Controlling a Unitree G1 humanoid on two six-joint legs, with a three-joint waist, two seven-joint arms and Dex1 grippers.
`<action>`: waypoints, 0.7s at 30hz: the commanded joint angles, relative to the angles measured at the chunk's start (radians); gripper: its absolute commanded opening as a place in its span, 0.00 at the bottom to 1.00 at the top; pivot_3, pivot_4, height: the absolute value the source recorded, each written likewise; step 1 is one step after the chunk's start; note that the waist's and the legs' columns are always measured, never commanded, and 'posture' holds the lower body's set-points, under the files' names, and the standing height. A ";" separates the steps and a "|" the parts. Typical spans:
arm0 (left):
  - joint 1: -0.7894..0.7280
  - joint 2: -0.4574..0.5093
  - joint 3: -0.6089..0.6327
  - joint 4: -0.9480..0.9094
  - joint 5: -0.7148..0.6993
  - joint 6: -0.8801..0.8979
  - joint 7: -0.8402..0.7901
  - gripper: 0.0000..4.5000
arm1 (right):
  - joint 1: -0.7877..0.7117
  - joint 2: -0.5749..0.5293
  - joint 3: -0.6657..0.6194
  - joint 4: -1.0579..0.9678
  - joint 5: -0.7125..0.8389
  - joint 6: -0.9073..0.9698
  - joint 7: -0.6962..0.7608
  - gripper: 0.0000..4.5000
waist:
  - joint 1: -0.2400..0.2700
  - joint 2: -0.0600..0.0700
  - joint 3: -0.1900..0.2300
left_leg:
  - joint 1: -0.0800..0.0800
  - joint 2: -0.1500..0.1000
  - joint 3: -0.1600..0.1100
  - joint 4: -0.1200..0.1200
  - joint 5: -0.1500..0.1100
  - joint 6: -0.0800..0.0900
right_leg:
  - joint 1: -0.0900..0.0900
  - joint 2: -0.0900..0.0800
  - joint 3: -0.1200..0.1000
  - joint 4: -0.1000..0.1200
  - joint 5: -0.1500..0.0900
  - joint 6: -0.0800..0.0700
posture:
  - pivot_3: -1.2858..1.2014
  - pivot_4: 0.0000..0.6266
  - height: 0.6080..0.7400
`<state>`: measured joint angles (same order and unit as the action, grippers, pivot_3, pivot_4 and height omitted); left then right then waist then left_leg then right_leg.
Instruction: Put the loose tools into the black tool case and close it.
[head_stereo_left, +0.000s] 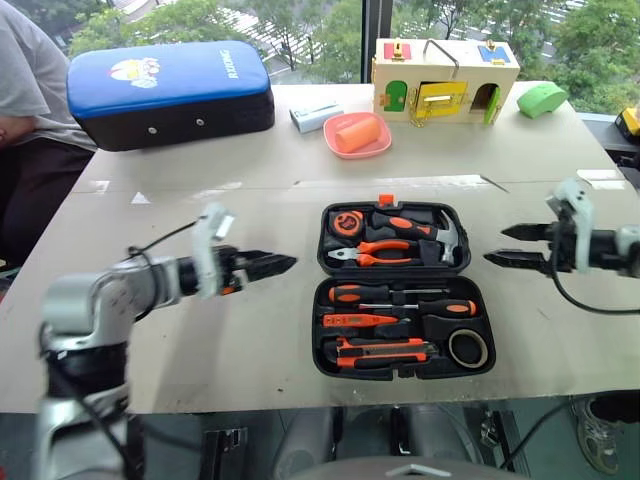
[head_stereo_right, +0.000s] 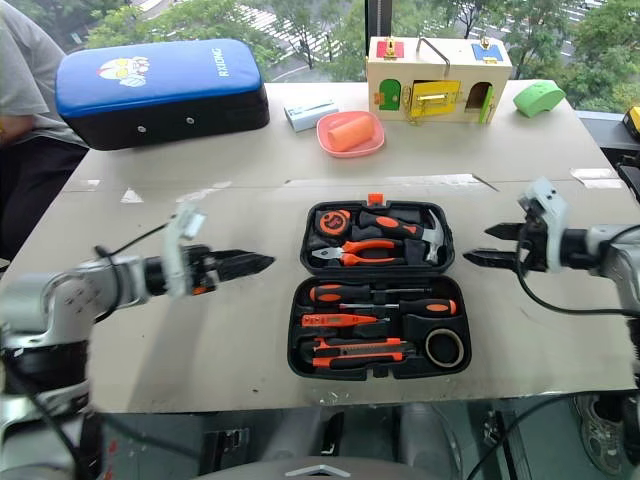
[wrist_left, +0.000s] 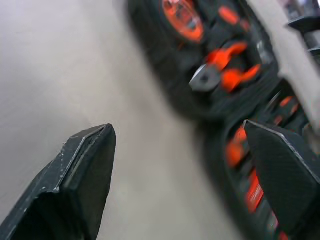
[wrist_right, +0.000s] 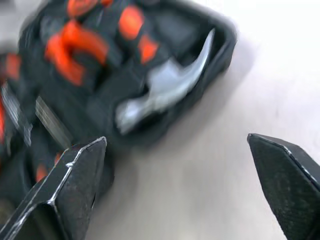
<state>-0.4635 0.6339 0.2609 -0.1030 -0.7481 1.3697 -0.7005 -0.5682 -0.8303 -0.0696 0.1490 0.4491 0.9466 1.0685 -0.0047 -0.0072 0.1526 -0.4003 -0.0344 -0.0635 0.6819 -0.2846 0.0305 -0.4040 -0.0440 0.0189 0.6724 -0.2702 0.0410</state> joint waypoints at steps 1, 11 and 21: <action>-0.077 -0.062 0.026 0.055 0.013 0.093 0.113 1.00 | -0.070 0.042 -0.016 0.043 0.009 0.115 -0.103 0.99 | -0.001 0.000 0.000 | 0.000 0.000 0.000 -0.001 0.000 0.000 | -0.001 0.000 0.000 0.000 0.000 0.000 | 0.52 0.24 0.96; -0.197 -0.163 -0.032 0.231 0.081 0.039 0.196 0.50 | -0.146 0.145 0.038 0.150 -0.042 0.101 -0.206 0.71 | -0.008 0.000 0.000 | -0.001 -0.001 0.002 -0.002 0.001 -0.001 | -0.004 0.000 0.003 0.002 0.000 0.000 | 0.52 0.24 0.96; -0.206 -0.208 -0.049 0.258 0.084 0.016 0.201 0.07 | -0.109 0.137 0.079 0.089 -0.052 0.093 -0.194 0.02 | 0.003 -0.002 -0.002 | 0.000 -0.001 0.002 0.002 0.001 -0.002 | -0.004 -0.001 0.003 0.006 0.000 0.000 | 0.52 0.24 0.96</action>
<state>-0.6652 0.4332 0.2266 0.1512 -0.6790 1.4098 -0.5057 -0.6898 -0.6820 -0.0085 0.2615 0.4048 1.0511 0.8734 -0.0016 -0.0092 0.1504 -0.4005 -0.0359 -0.0616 0.6837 -0.2833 0.0285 -0.4076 -0.0448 0.0219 0.6784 -0.2702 0.0410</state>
